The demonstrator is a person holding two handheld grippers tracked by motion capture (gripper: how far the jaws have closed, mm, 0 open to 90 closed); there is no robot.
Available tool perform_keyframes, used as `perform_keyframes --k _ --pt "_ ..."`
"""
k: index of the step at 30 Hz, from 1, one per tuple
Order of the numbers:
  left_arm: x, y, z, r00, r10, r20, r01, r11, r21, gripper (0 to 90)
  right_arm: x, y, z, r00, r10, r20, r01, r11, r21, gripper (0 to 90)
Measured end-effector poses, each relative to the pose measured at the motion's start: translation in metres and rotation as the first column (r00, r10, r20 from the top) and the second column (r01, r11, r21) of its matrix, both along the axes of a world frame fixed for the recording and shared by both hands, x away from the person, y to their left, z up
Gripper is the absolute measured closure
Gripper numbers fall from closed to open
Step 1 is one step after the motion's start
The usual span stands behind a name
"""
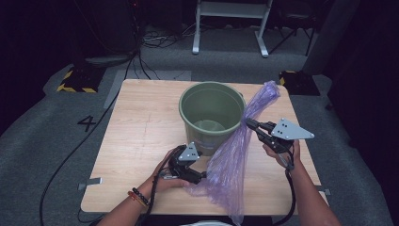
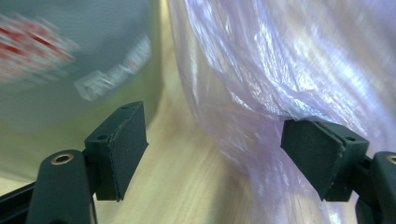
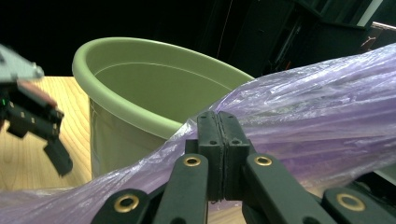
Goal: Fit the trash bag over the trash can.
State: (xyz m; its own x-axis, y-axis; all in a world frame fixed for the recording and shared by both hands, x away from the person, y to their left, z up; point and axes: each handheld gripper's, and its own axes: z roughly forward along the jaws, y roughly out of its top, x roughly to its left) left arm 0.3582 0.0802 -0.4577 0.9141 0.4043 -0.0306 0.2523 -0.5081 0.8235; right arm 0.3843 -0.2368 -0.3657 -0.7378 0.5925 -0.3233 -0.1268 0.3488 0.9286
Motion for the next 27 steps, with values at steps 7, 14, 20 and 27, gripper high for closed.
perform_keyframes --k 7,14,20,27 --pt "-0.007 -0.004 0.021 0.9992 -0.023 0.032 0.025 0.9975 -0.066 21.3 0.0 0.008 0.001 0.9996 0.028 0.005 -0.028 1.0 0.004 89.9" --pt "-0.012 -0.012 0.034 0.9978 -0.031 0.059 0.035 0.9963 -0.078 20.7 -0.001 0.018 0.006 0.9984 0.053 0.017 -0.053 0.998 -0.02 89.9" --pt "-0.014 -0.015 0.049 0.9962 -0.034 0.08 0.042 0.9935 -0.106 19.5 -0.003 0.029 0.013 0.9956 0.088 0.032 -0.087 0.995 -0.039 90.0" --pt "-0.015 -0.004 0.063 0.9947 -0.033 0.098 0.045 0.9907 -0.128 19.4 -0.001 0.044 0.02 0.9939 0.1 0.047 -0.096 0.992 -0.085 89.9"
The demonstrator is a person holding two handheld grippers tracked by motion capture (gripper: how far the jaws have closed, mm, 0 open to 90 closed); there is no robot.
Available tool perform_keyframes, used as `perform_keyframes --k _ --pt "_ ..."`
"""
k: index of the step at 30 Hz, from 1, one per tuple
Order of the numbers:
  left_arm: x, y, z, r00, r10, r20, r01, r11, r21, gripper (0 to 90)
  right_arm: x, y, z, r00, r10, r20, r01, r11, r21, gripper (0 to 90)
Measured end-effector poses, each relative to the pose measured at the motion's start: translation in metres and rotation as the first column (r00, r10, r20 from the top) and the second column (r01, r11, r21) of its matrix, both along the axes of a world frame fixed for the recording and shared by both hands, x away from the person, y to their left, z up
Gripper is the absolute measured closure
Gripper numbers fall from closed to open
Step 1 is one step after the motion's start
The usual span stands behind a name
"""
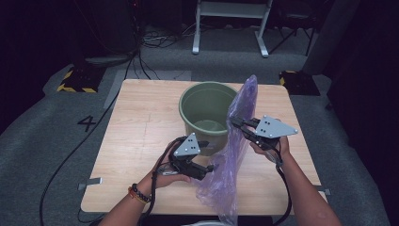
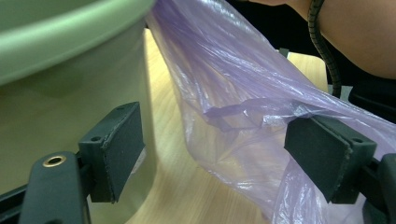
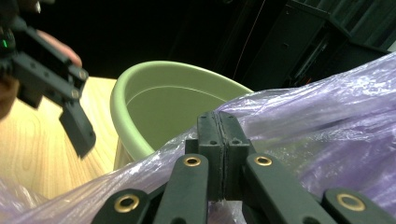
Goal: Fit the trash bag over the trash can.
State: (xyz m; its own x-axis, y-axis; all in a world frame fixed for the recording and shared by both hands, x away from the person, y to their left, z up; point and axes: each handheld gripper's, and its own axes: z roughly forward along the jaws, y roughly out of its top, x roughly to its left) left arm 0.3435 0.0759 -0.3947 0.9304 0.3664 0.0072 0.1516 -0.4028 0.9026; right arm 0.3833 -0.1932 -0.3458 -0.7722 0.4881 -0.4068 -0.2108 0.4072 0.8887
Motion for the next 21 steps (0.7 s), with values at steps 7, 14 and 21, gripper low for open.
perform_keyframes --k 7,14,21 --pt "0.0 0.022 0.01 0.9992 0.037 0.013 -0.037 0.9992 0.016 20.1 0.006 0.009 0.003 0.9999 0.001 -0.013 -0.001 1.0 -0.02 89.8" --pt "0.002 0.043 0.006 0.9953 0.097 0.0 -0.097 0.9941 0.049 19.8 0.008 0.006 0.002 0.9997 -0.006 -0.025 0.006 1.0 -0.025 89.6" --pt "0.0 0.051 -0.003 0.9918 0.127 0.019 -0.128 0.9867 0.1 18.9 0.008 -0.001 -0.003 0.9991 -0.018 -0.04 0.016 0.999 -0.034 90.0"
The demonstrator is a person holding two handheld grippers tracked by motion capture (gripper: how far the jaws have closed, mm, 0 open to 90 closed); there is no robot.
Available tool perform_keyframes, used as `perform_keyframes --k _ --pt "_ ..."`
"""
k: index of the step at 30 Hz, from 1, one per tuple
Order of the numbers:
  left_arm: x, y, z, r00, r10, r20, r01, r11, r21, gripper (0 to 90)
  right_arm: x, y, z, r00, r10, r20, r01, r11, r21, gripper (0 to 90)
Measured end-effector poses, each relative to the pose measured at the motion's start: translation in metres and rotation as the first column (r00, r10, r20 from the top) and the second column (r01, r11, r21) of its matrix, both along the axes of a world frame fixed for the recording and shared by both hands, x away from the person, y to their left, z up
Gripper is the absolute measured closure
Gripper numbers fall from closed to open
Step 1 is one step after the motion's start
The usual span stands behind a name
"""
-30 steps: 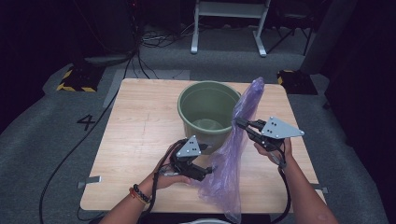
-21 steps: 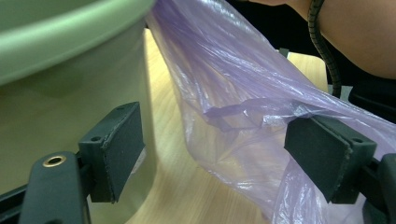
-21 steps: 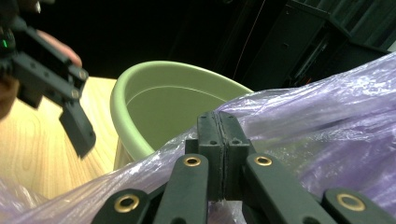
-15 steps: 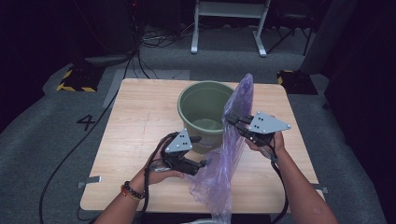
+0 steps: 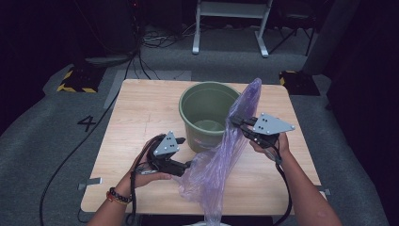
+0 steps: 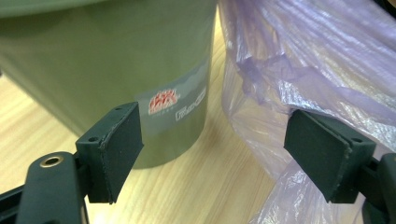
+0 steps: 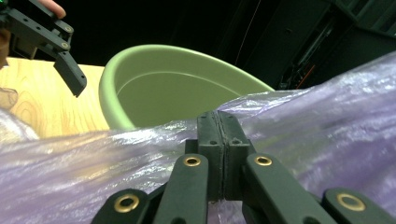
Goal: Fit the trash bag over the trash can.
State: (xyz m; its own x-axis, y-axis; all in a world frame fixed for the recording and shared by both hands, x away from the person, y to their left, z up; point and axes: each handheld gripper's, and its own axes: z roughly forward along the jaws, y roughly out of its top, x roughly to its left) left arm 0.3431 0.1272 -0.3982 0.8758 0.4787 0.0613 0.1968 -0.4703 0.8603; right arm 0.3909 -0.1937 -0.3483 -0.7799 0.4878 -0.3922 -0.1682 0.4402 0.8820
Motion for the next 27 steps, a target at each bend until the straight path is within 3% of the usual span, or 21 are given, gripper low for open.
perform_keyframes --k 3,7,12,15,20,23,24,27 --pt "0.003 0.003 -0.005 0.9994 0.017 -0.03 -0.018 0.9994 -0.029 18.1 -0.001 -0.006 -0.003 0.9999 -0.008 -0.007 0.007 1.0 -0.006 90.0" --pt "0.006 0.006 -0.005 0.9988 0.026 -0.041 -0.028 0.9982 -0.054 17.4 -0.002 -0.021 -0.005 0.9997 -0.022 -0.013 0.022 0.999 0.023 90.0" --pt "0.009 0.01 -0.01 0.998 0.037 -0.052 -0.039 0.9983 -0.043 17.2 -0.004 -0.037 -0.004 0.999 -0.043 -0.009 0.043 0.997 0.06 90.0" --pt "0.009 0.013 -0.015 0.9974 0.043 -0.058 -0.045 0.9982 -0.04 17.2 -0.006 -0.047 -0.002 0.9981 -0.062 0.004 0.062 0.996 0.057 90.0" --pt "0.011 0.021 -0.019 0.9961 0.062 -0.063 -0.064 0.9971 -0.041 17.3 -0.005 -0.067 -0.004 0.992 -0.126 0.009 0.125 0.99 0.065 90.0" --pt "0.01 0.022 -0.015 0.9962 0.058 -0.065 -0.062 0.9962 -0.062 17.4 -0.005 -0.068 -0.003 0.9911 -0.131 0.019 0.13 0.989 0.064 90.0" --pt "0.009 0.019 -0.01 0.9971 0.04 -0.065 -0.045 0.9949 -0.09 17.5 -0.006 -0.066 -0.002 0.9912 -0.13 0.026 0.128 0.99 0.062 90.0" --pt "0.007 0.013 -0.004 0.9979 0.015 -0.062 -0.021 0.9938 -0.109 17.1 -0.007 -0.061 0.001 0.9923 -0.116 0.042 0.114 0.992 0.059 90.0"
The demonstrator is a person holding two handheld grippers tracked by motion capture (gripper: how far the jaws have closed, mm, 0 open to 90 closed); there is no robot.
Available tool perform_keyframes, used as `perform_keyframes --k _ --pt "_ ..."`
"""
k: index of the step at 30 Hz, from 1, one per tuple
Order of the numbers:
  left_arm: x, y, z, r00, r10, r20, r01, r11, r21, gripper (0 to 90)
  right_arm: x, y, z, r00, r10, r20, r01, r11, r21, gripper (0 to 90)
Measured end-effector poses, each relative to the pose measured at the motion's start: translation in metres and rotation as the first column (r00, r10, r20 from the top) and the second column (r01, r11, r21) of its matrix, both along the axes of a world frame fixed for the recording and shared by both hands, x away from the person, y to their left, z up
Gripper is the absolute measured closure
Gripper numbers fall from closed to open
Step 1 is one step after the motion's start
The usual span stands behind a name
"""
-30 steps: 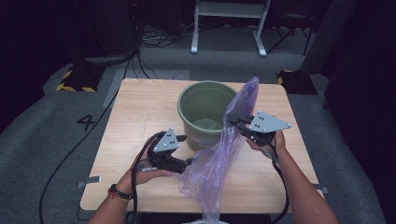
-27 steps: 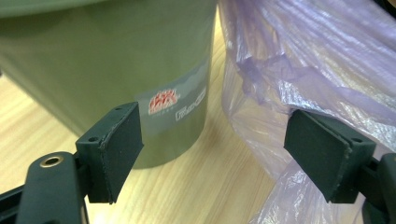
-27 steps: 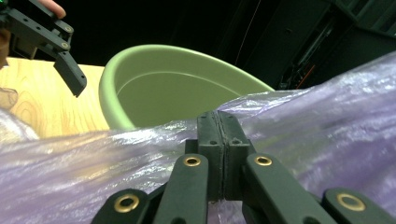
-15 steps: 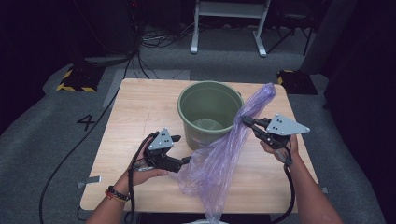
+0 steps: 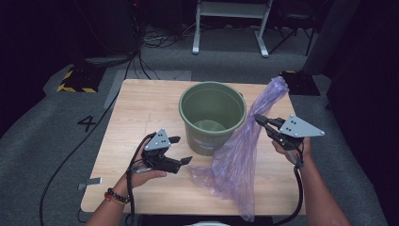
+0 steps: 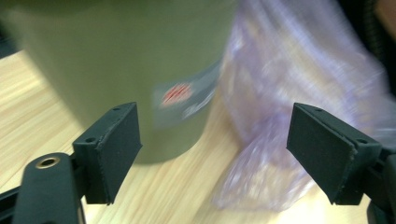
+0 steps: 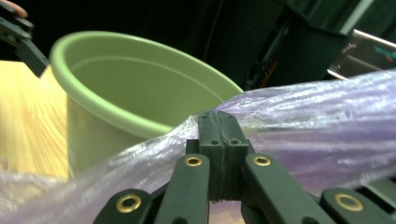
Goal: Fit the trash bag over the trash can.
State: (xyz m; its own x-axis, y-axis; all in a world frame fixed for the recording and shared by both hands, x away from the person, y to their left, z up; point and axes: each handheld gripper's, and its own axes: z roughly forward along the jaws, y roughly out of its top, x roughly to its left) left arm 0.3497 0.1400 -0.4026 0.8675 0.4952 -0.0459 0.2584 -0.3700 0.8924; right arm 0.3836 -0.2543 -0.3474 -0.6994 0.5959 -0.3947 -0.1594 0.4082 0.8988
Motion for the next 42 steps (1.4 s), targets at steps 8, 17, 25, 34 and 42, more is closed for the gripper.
perform_keyframes --k 8,17,25,34,42 --pt "-0.013 -0.047 0.019 0.9959 -0.082 0.039 0.082 0.9965 -0.017 15.9 -0.004 0.04 0.018 0.9945 0.096 0.041 -0.094 0.994 -0.054 90.0" --pt "-0.011 -0.076 0.018 0.9978 -0.06 0.028 0.06 0.9981 -0.015 15.9 -0.002 0.077 0.024 0.9868 0.157 0.039 -0.152 0.984 -0.097 90.0" --pt "0.0 -0.085 0.004 0.9996 0.016 0.024 -0.017 0.9991 0.039 23.9 -0.002 0.102 0.024 0.9792 0.2 0.031 -0.195 0.974 -0.118 90.0" --pt "0.006 -0.08 -0.005 0.9977 0.042 0.053 -0.046 0.9949 0.089 63.9 -0.007 0.106 0.023 0.9684 0.249 0.022 -0.246 0.965 -0.088 90.0" --pt "0.007 -0.072 -0.005 0.9976 0.045 0.052 -0.049 0.9953 0.083 82.7 -0.009 0.107 0.028 0.9576 0.287 0.026 -0.284 0.956 -0.075 77.2"
